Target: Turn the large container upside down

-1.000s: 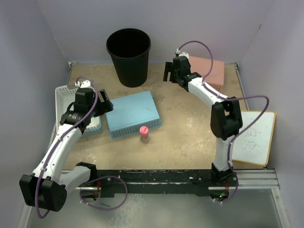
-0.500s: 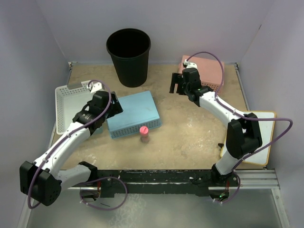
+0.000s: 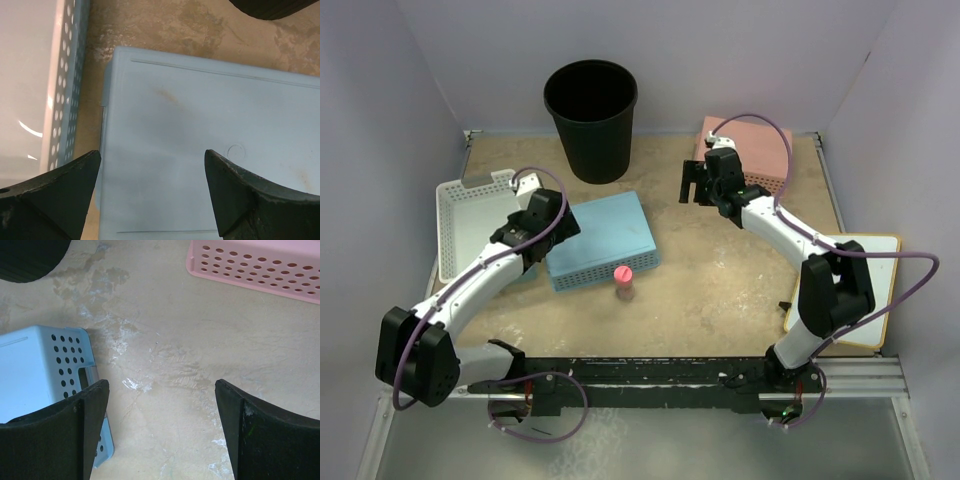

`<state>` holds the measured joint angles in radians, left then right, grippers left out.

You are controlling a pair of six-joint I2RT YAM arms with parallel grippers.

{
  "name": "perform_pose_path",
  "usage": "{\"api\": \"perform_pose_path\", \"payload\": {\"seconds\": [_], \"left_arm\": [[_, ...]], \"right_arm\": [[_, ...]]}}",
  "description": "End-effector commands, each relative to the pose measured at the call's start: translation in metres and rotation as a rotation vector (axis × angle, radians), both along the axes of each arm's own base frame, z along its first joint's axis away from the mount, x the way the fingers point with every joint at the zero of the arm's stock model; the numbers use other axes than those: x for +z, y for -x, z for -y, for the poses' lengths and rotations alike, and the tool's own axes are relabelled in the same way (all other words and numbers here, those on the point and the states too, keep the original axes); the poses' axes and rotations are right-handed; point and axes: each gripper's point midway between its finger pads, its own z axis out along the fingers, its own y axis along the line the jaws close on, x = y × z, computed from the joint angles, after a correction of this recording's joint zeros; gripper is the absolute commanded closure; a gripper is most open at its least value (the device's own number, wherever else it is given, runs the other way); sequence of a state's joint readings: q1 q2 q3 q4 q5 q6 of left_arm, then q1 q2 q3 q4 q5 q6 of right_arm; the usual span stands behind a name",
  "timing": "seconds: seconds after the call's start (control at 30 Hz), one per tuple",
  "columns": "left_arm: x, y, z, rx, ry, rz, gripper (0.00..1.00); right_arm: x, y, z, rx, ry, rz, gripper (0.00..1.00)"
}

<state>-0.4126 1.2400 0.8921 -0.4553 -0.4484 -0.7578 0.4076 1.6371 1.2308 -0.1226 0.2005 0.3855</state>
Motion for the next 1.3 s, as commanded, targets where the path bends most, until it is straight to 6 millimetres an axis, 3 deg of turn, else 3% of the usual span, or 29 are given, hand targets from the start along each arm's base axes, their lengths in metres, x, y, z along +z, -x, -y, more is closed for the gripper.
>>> {"api": "perform_pose_path", "payload": {"seconds": [0.0,0.3,0.43,0.57,0.77,0.97,1.1,1.27], "left_arm": [[0.008,-0.015,-0.007,0.058,0.006,0.063,0.18],[-0.017,-0.029,-0.022,0.071,0.028,0.005,0.18],[-0.035,-0.039,0.001,-0.062,0.081,-0.036,0.17],[-0.032,-0.052,0.053,-0.281,0.196,-0.018,0.18],[-0.019,-0.077,0.125,-0.439,0.276,0.017,0.18],[-0.018,-0.096,0.184,-0.540,0.328,0.022,0.18],[-0.011,-0.097,0.235,-0.604,0.390,0.058,0.18],[0.005,-0.085,0.319,-0.772,0.517,0.070,0.18]], "right_arm": [[0.014,-0.004,-0.016,0.099,-0.027,0.033,0.12],[0.000,0.001,-0.029,0.171,-0.037,-0.050,0.11],[0.003,-0.004,-0.017,0.129,0.017,-0.024,0.11],[-0.001,0.005,-0.017,0.138,0.005,-0.057,0.11],[0.008,0.013,-0.002,0.073,0.028,-0.042,0.11],[0.042,0.019,0.033,-0.038,0.136,0.032,0.10],[0.070,0.028,0.051,-0.082,0.177,0.094,0.10],[0.081,0.038,0.073,-0.145,0.238,0.133,0.10]]}}
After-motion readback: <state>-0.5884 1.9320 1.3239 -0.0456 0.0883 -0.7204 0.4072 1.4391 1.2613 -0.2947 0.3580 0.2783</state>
